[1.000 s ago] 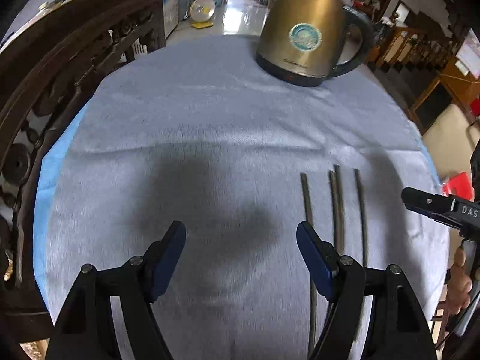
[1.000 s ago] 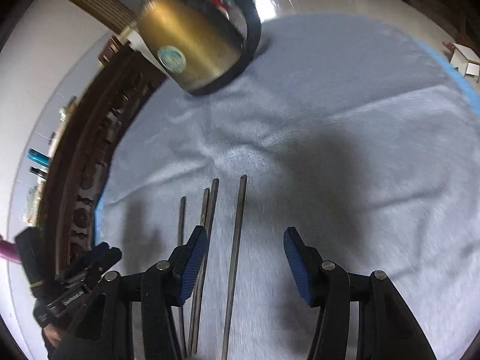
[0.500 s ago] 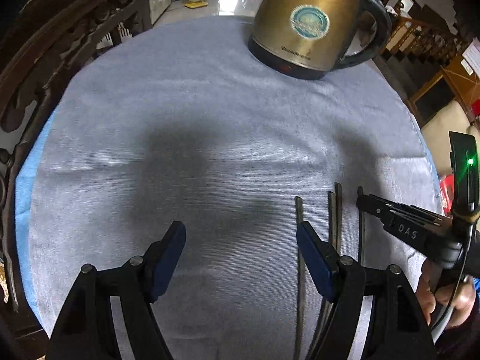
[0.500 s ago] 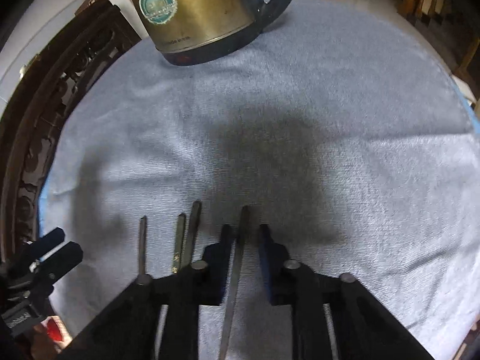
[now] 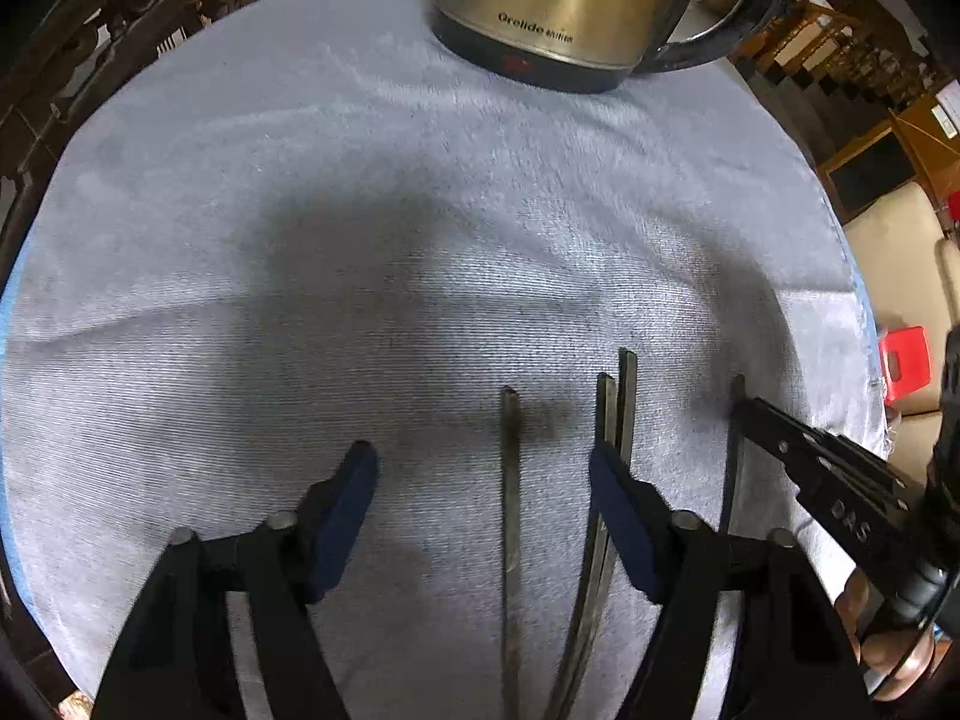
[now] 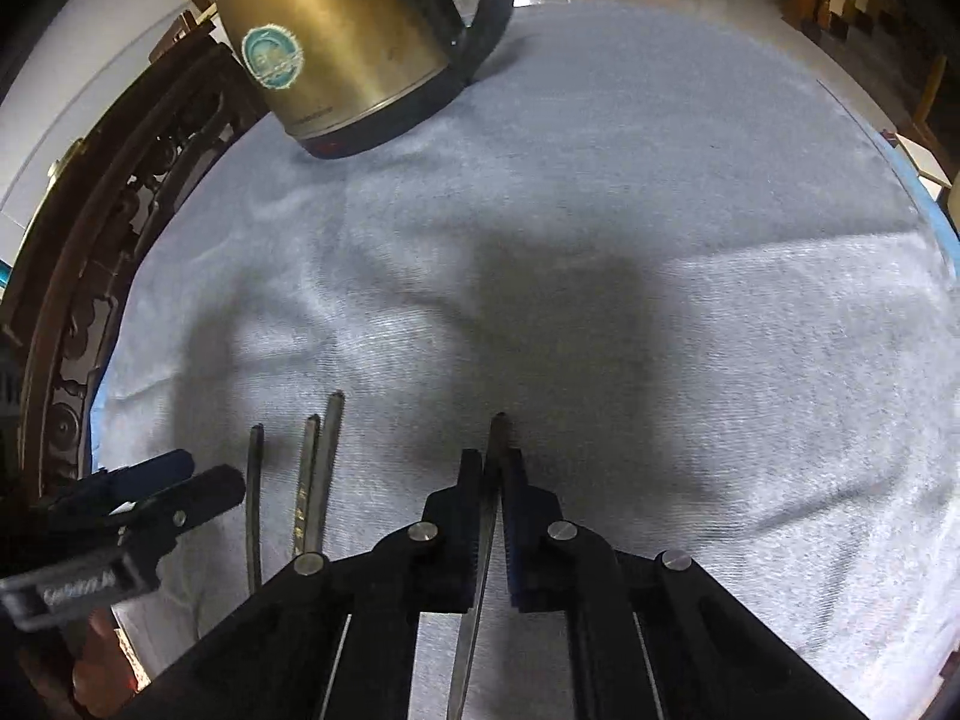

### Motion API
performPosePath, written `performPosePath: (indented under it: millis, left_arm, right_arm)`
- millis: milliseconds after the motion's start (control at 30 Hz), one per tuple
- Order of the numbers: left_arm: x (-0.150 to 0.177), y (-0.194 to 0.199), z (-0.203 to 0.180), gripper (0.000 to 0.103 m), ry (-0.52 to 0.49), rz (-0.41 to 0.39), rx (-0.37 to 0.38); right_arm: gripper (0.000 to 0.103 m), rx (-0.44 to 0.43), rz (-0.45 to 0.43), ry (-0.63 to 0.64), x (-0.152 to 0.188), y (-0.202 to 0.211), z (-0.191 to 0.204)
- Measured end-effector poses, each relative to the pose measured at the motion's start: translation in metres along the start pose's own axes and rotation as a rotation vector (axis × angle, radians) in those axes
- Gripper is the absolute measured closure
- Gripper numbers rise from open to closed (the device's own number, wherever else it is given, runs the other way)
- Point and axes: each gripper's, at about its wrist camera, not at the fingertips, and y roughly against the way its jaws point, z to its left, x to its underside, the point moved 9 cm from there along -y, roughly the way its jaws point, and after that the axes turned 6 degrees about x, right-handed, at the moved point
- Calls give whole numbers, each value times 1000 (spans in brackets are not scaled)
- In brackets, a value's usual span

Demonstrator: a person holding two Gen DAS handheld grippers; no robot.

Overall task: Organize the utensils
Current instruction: 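Grasp a dark chopstick with the right tool while the left tool grasps another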

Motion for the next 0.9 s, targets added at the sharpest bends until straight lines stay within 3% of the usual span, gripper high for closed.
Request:
performPosePath:
  millis: [67, 133, 300, 500, 567, 667, 900]
  left_arm:
    - [0, -7, -2, 53, -1, 24, -17]
    - [-4, -11, -5, 56, -21, 18, -39]
    - [-13, -17, -11, 56, -21, 15, -61]
    - [-16, -23, -28, 60, -107, -20, -124]
    - [-16, -23, -30, 79, -123, -33, -138]
    - [-18, -23, -27, 96, -121, -45, -124]
    - [-6, -3, -17, 97, -94, -108, -77]
  right_arm:
    - [96, -8, 2, -2, 1, 4, -2]
    - [96, -23, 3, -5, 3, 4, -4]
    - [96, -52, -3, -3, 7, 4, -8]
    - [95, -36, 2, 14, 9, 5, -10]
    - [93, -12, 1, 32, 8, 5, -6]
    - [93, -1, -19, 49, 7, 5, -5]
    - [96, -45, -54, 45, 16, 18, -5]
